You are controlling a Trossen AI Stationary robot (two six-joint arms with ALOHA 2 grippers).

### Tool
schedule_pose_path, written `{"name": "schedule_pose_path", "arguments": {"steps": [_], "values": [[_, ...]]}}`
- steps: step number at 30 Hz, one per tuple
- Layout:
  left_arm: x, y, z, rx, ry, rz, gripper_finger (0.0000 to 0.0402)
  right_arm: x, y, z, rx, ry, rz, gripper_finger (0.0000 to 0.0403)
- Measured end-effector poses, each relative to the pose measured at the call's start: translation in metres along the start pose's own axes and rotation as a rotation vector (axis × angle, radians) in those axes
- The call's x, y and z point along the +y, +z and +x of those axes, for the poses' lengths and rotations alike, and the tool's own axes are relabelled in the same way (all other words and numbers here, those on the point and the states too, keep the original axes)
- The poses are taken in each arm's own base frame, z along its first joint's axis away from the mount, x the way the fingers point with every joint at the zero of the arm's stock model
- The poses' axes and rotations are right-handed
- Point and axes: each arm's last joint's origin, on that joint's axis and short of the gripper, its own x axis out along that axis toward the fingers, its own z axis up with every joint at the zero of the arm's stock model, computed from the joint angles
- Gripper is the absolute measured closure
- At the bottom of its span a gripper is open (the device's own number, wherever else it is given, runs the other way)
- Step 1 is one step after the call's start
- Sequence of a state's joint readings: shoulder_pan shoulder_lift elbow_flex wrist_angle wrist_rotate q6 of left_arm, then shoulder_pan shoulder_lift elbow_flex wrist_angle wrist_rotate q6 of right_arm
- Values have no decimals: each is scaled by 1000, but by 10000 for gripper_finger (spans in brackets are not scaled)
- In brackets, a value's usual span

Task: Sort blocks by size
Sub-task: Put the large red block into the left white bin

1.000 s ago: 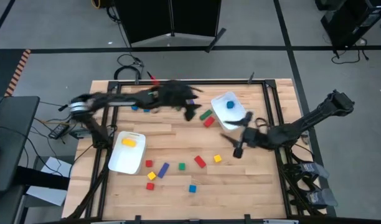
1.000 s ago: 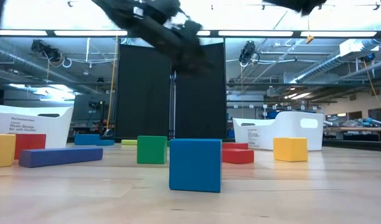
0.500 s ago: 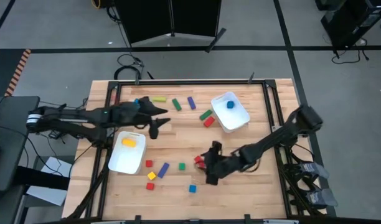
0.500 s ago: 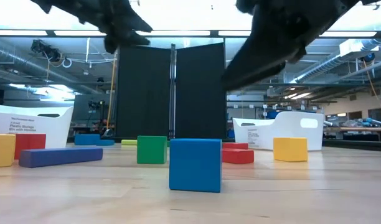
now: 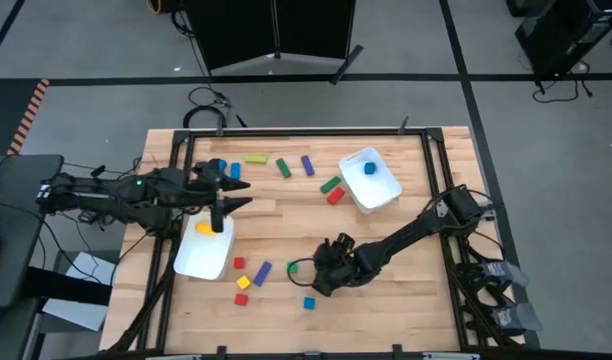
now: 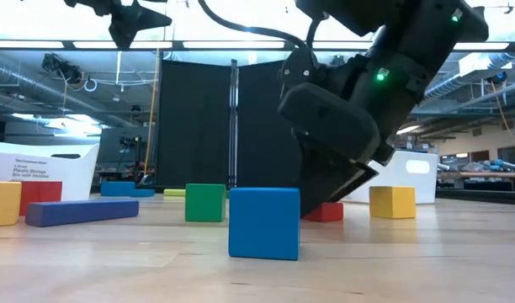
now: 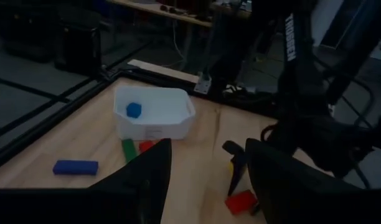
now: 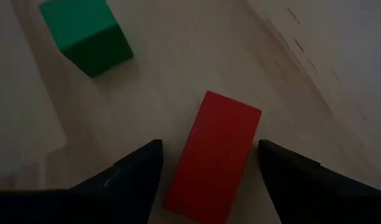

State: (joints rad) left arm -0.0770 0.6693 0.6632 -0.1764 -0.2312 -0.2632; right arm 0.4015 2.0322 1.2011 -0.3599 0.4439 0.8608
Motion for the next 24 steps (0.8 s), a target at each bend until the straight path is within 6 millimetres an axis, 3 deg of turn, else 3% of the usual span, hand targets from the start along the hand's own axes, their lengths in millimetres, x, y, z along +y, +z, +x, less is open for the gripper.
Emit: {"name": "schedule_pose_path", "arguments": {"steps": [3,8,14,19,24], "values": [[0,2,-8,-16,-15,-3,188,0,-2,6,9,-4,10,162],[0,4,-18,-37,-33,-9,188,-2,-1,13,25,-5,19,254],[-3,4,-23,-45,-67,-15,188,-8,9,13,5,10,-28,261],[-4,7,-29,-73,-96,-35,188,-11,44,10,-208,73,-75,261],[-4,13,-35,-145,-105,-55,188,-4,110,3,-487,232,-70,261]]}}
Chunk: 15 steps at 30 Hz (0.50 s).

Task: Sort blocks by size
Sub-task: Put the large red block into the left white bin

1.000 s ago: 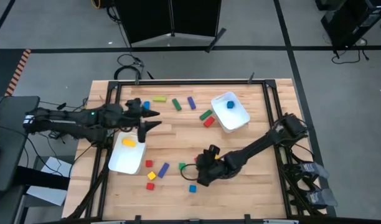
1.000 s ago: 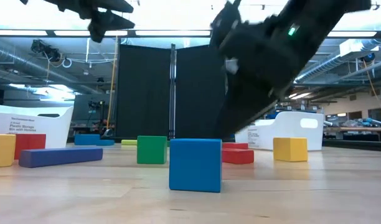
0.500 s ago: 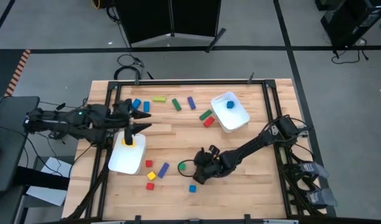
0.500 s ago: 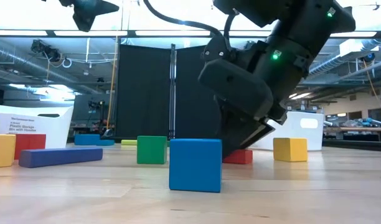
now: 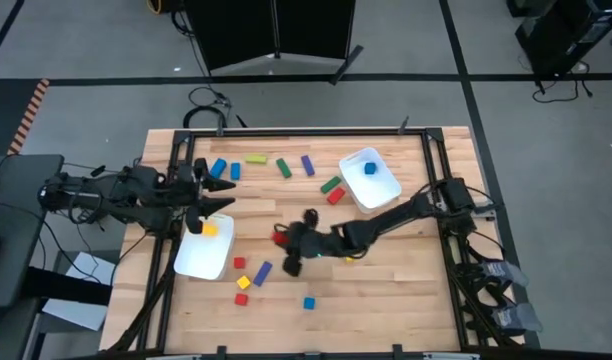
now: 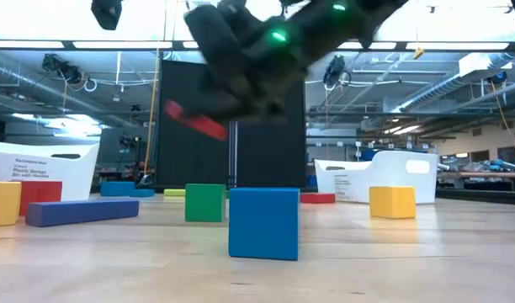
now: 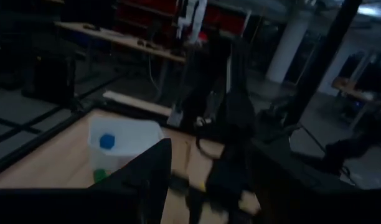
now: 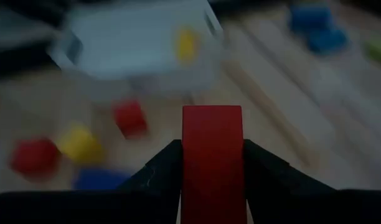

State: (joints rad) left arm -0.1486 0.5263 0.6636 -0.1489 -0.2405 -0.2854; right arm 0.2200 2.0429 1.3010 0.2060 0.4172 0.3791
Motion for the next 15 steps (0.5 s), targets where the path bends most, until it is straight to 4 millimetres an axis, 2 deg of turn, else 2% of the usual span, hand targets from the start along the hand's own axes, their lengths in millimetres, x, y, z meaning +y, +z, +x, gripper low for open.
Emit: {"name": "schedule_pose_path", "arguments": {"steps": [7,12,15], "values": [[-1,9,3,-110,38,-10,188,8,57,53,-250,146,-25,261],[-2,14,3,-157,40,-22,188,17,65,100,-292,199,-29,261],[-2,13,3,-150,42,-19,188,20,69,121,-301,230,-12,261]]}}
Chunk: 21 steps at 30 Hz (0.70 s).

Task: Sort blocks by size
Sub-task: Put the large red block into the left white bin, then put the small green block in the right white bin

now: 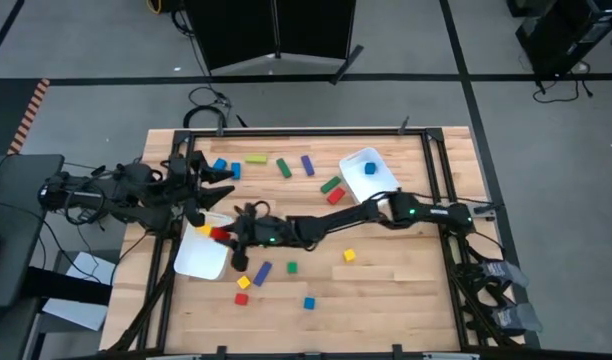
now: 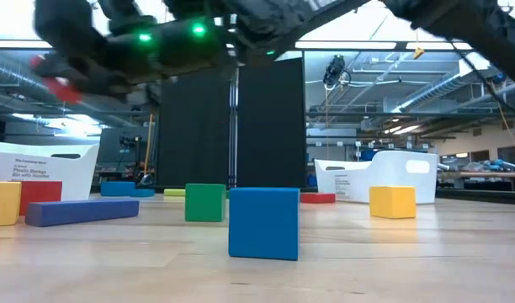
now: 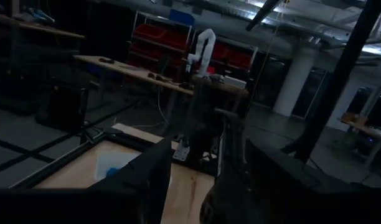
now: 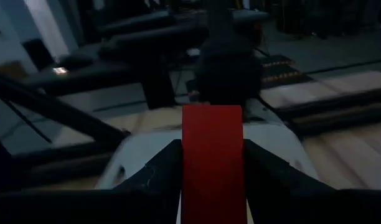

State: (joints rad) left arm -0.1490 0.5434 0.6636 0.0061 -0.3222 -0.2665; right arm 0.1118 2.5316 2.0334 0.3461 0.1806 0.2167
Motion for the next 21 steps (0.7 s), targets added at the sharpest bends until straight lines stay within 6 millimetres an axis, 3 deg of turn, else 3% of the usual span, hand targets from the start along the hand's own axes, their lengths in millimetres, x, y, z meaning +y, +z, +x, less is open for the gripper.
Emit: {"name": "schedule_pose_path", "arguments": {"steps": [5,8,12,17,21], "values": [[0,-2,1,12,-1,9,188,-12,-21,23,25,8,24,250],[0,-2,2,19,-1,23,188,-17,-25,27,35,5,23,181],[0,-3,2,22,0,29,188,-17,-12,24,24,-10,-24,98],[2,-9,2,85,15,20,188,-19,-4,5,33,-99,-125,76],[4,-17,1,163,31,25,188,-26,-5,-34,-16,-129,-116,98]]}}
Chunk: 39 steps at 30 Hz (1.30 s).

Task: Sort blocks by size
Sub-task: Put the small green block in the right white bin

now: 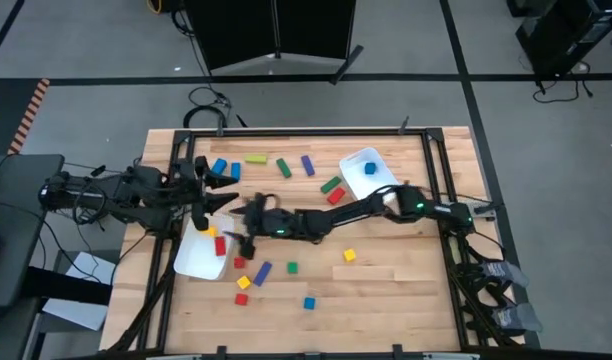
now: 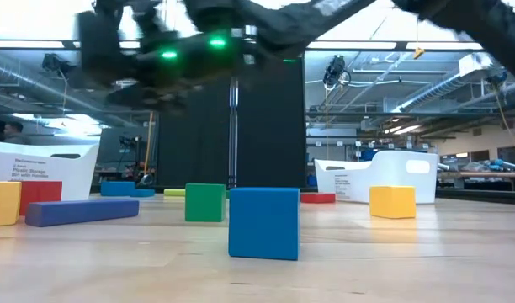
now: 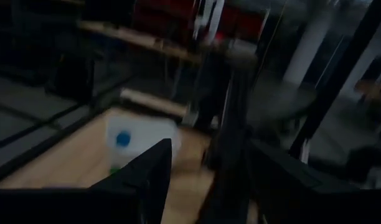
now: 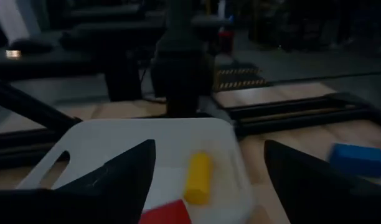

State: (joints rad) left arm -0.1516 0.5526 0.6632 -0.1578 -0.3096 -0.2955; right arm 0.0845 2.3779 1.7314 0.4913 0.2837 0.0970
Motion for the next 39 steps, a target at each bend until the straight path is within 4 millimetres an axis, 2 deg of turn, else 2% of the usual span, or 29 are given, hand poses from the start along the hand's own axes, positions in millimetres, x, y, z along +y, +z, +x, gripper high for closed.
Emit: {"name": "schedule_pose_path", "arguments": {"steps": [3,5,11,14,16,20,23,27,30,34,39], "values": [[2,-14,7,134,40,43,188,-14,-7,-47,-42,-57,-5,113],[1,-26,19,228,68,74,188,-22,-7,-82,-46,-105,-39,120],[-7,-76,82,504,81,139,188,-34,-1,-176,-13,-151,-84,122],[-11,-107,112,639,57,167,188,-37,9,-217,-52,-168,-106,119],[-19,-121,131,673,15,183,188,-39,13,-241,-78,-189,-114,118],[-40,-147,154,738,-81,236,187,-42,21,-282,-136,-233,-110,118],[-53,-163,163,795,-108,283,176,-44,23,-304,-166,-244,-102,119],[-63,-174,169,816,-109,304,138,-45,25,-318,-190,-238,-105,118],[-69,-177,169,801,-111,288,102,-45,25,-319,-186,-238,-124,118],[-72,-192,170,837,-91,261,68,-45,24,-319,-179,-239,-145,121],[-73,-215,178,844,-58,210,68,-45,24,-319,-170,-241,-180,122]]}}
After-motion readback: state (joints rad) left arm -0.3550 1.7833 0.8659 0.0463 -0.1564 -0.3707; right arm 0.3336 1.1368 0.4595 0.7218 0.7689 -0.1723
